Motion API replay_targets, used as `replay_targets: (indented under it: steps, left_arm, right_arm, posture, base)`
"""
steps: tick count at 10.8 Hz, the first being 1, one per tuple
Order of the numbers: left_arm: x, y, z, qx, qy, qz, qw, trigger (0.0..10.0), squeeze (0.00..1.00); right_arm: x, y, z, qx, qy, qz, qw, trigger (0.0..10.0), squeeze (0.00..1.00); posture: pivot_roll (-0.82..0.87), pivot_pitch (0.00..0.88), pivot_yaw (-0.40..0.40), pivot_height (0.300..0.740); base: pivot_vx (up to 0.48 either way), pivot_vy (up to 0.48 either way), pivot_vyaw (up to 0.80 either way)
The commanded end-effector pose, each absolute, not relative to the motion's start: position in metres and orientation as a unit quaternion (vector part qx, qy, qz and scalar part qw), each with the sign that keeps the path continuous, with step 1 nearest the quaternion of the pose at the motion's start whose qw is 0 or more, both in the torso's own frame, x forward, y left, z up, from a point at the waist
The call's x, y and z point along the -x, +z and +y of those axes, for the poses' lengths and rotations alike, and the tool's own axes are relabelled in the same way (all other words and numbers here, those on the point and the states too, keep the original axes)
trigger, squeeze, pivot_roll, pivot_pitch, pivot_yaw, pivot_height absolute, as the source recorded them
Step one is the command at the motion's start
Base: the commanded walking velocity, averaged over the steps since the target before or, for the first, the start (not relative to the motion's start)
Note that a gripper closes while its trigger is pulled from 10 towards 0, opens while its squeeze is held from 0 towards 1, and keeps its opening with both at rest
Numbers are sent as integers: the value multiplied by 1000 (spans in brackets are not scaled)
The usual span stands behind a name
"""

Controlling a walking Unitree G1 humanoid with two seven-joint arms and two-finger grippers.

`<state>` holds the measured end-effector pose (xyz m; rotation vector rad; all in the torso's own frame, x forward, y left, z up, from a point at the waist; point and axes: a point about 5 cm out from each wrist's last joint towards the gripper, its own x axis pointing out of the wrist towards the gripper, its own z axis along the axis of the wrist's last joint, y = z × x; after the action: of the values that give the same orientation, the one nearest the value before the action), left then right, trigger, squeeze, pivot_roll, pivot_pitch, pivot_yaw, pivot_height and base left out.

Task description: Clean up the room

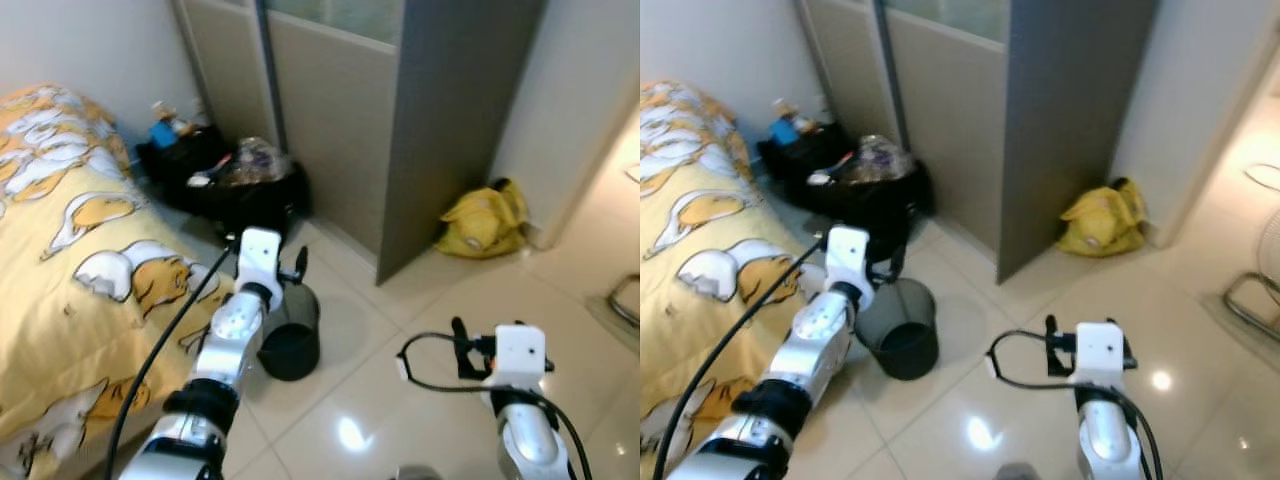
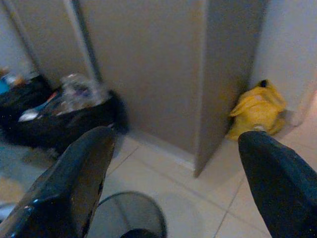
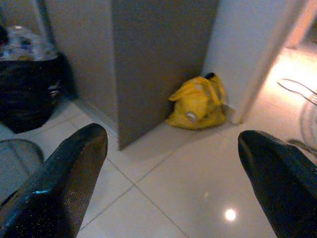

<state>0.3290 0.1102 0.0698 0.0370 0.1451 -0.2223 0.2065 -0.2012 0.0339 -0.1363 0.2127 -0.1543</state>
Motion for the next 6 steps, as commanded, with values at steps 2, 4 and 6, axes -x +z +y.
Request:
replay_targets:
  steps: [2, 4, 6]
  left_arm:
    - [-334, 74, 109, -16, -109, 69, 991, 10000, 0]
    - [-334, 73, 107, -13, -108, 72, 991, 10000, 0]
    - [-335, 72, 106, -7, -106, 78, 991, 10000, 0]
  right_arm:
    - [-208, 39, -198, 62, -75, 97, 991, 10000, 0]
    - [-206, 40, -196, 63, -69, 93, 991, 10000, 0]
    - [-204, 41, -194, 63, -66, 90, 992, 10000, 0]
  posture:
    - [-347, 0, 139, 740]
    - [-352, 0, 138, 740]
    - [-360, 0, 139, 740]
  base:
    - [480, 0, 0]
    - [480, 0, 0]
    - [480, 0, 0]
